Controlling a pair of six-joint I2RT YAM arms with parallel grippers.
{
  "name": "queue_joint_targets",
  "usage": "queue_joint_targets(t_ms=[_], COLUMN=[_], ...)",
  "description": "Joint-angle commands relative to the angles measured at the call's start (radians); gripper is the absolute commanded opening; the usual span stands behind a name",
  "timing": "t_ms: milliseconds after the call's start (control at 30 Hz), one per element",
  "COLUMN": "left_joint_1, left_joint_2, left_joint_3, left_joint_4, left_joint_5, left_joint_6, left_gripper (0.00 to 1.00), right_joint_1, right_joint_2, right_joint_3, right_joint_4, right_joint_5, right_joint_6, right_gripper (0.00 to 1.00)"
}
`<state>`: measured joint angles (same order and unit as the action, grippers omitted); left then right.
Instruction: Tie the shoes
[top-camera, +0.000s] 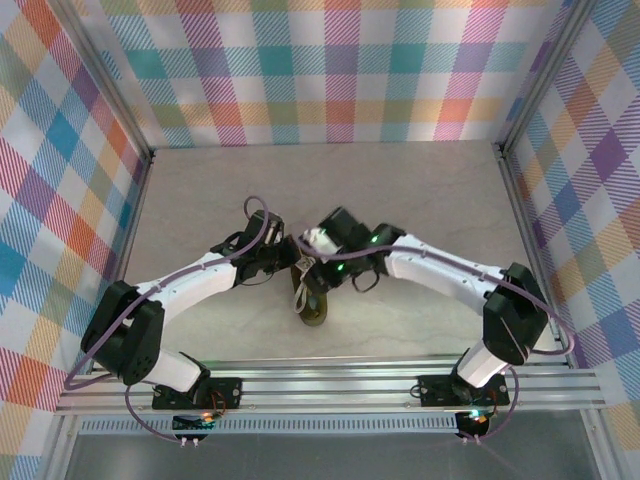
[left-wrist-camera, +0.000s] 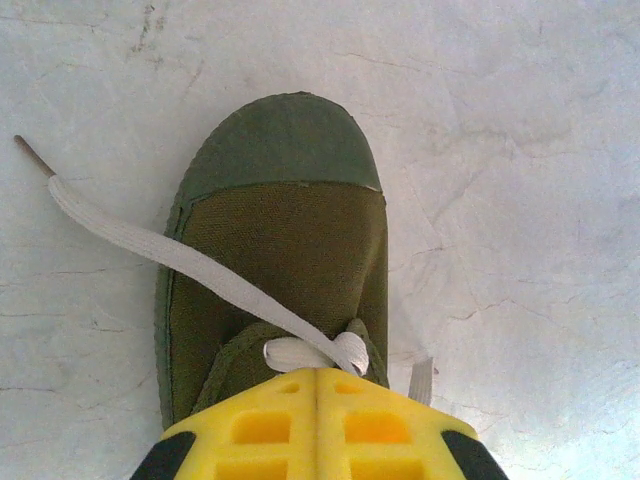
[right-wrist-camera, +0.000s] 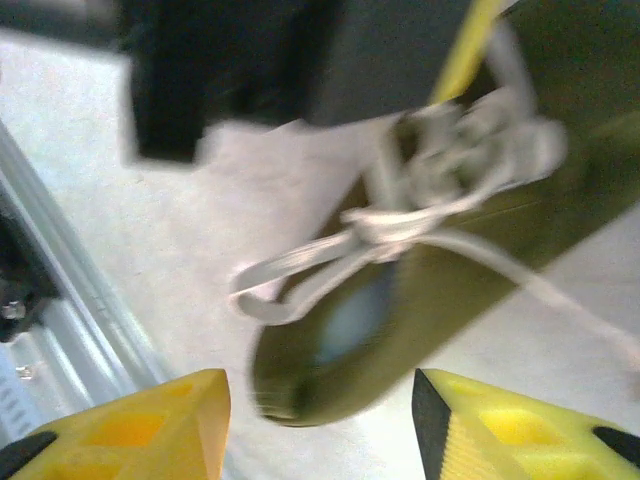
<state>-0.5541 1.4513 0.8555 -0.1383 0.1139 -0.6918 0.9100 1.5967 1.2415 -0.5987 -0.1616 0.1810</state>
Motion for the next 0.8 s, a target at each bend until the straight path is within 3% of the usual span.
queue_joint_targets(t_ms=[0,167,500,700,767], left_joint_1=[0.003,0.006,0.034,0.047,0.052], left_joint_2=[0.015,0.029,0.057,0.054,0.053], left_joint_3=[0.034,0.037,0.024,0.012,0.004], left_joint_4=[-0.040,-0.038,-0.001,0.019,0.032], left_joint_5=[0.017,0.049,0.120,0.129,0.134], left_joint_6=[0.004,0.001,-0.037,-0.052,-0.060], left_gripper=[0.00,0.00,0.00,0.00,0.00], right_joint_1=[0.060,0.096,0.128,0.133,0.133], right_joint_2=[0.029,0.084,0.177,0.203,0.213], right_joint_3=[-0.023,-0.035,0.004,-0.008,-0.011], right_joint_4=[0.062,0.108,0.115,0.108,0.105], right_joint_5=[0.096,0.140,0.151,0.187,0.192], right_joint_6=[0.272,0.389,0.429,0.436,0.430], right_gripper=[0.55,0.59,0.61,0.56,0.50])
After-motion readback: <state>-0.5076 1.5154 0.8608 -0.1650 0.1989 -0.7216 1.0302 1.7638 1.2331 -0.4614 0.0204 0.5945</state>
